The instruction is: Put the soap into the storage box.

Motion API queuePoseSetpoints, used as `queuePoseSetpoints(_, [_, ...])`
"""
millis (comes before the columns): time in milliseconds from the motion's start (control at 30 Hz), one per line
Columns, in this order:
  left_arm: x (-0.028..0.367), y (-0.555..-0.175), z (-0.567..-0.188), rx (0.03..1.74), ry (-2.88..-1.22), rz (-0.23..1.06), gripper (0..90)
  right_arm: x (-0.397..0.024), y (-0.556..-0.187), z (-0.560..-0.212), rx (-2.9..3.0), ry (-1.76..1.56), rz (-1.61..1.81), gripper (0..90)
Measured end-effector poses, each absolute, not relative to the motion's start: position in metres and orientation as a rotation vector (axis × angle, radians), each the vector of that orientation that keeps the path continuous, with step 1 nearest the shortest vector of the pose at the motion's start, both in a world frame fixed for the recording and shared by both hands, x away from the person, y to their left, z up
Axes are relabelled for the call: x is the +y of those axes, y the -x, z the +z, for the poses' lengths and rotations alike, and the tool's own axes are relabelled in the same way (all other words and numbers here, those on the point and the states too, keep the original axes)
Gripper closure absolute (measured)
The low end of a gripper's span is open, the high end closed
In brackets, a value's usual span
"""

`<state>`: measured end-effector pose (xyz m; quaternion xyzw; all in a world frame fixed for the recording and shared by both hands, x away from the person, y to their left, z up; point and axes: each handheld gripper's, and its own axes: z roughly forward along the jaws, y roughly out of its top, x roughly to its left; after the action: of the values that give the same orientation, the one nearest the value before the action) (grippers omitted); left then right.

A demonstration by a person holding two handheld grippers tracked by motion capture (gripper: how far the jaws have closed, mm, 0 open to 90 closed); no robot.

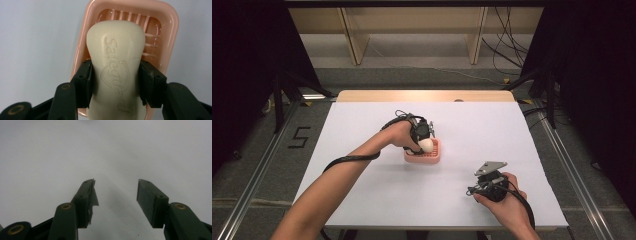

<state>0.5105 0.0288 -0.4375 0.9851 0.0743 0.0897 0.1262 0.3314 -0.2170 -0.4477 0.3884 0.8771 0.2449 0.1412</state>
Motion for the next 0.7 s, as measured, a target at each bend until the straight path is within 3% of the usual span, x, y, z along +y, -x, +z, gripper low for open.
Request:
queuePoseSetpoints(267, [0.031, -0.51, -0.435, 0.251, -2.852, 0.245, 47.9, -0.217, -0.332, -0.448, 2.528, -1.11, 0.709, 48.9])
queuePoseSetpoints(700, [0.053, -0.487, -0.403, 0.276, -2.765, 0.333, 36.7, -0.218, -0.333, -0.449, 2.528, -1.086, 0.719, 48.3])
